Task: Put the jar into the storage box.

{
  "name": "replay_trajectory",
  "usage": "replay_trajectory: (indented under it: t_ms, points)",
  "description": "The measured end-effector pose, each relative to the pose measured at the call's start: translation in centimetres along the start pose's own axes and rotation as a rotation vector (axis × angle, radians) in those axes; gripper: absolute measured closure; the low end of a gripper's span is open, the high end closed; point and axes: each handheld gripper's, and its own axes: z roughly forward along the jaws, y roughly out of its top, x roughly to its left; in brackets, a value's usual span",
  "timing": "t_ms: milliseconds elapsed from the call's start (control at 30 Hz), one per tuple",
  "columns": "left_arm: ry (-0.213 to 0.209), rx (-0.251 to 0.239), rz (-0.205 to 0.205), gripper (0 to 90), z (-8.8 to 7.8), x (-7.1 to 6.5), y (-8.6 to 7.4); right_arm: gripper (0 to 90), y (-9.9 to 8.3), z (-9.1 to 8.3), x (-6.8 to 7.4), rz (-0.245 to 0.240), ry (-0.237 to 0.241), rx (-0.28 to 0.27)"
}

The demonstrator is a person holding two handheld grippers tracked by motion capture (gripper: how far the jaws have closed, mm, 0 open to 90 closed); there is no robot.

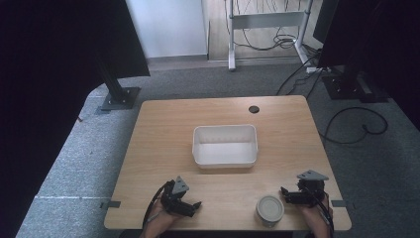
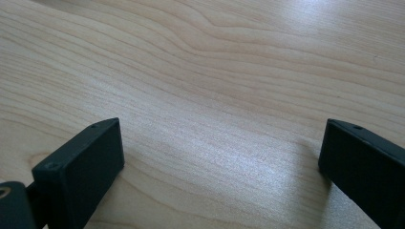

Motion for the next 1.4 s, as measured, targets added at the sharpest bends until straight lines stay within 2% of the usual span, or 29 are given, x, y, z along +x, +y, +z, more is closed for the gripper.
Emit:
replay_trajectory:
  t_ms: [933, 1167, 1400]
  points:
    - [0.005, -0.012, 0.001, 1.5, 0.0, 0.0, -0.1, 1.0, 0.0, 0.0, 0.0, 0.0, 0.0, 0.0]
    - [0.004, -0.01, 0.003, 5.3, -0.1, -0.3, 0.0, 1.0, 0.0, 0.0, 0.0, 0.0, 0.0, 0.0]
    - [-0.003, -0.008, 0.021, 5.8, -0.3, -1.0, 0.2, 1.0, 0.0, 0.0, 0.0, 0.0, 0.0, 0.0]
